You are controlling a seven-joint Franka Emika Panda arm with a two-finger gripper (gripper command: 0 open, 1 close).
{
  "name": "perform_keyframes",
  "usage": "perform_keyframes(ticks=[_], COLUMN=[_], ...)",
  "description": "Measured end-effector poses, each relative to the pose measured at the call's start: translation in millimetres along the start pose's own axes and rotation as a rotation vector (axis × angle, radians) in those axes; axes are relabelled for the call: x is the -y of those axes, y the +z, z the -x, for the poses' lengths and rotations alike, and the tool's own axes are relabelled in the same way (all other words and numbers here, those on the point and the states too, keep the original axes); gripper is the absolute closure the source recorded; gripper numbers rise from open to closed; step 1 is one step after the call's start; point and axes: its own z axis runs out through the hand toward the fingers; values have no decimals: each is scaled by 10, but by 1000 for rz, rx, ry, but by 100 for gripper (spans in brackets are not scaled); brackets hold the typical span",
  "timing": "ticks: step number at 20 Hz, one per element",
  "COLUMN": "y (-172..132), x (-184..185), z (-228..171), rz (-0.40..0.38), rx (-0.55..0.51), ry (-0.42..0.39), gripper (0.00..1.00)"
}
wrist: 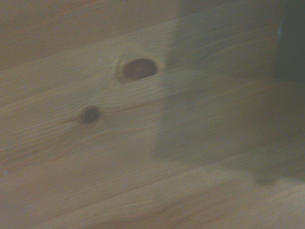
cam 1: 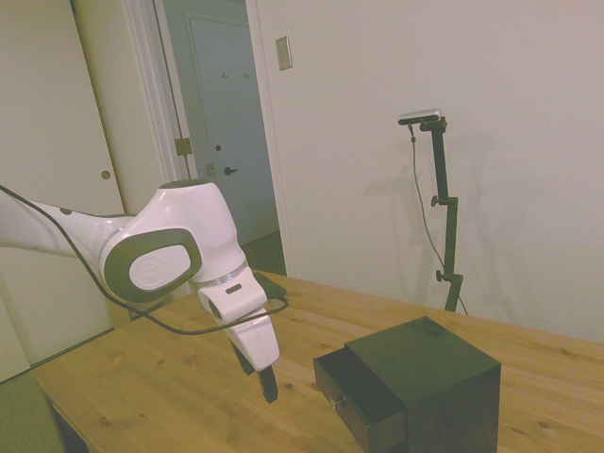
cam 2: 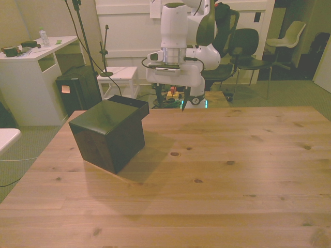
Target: Close the top drawer
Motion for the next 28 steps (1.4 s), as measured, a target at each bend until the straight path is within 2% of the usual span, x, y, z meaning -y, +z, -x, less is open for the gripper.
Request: perform_keyframes(ticks=[1,5,17,28], y=[-11,-40,-102,-135], x=[-18,-59,-179,-382], z=[-64,-222,-187,-409], rz=[2,1,5,-6], rx=[-9,-37,-70,-98], ry=[12,50,86,151], gripper=[100,100,100,100])
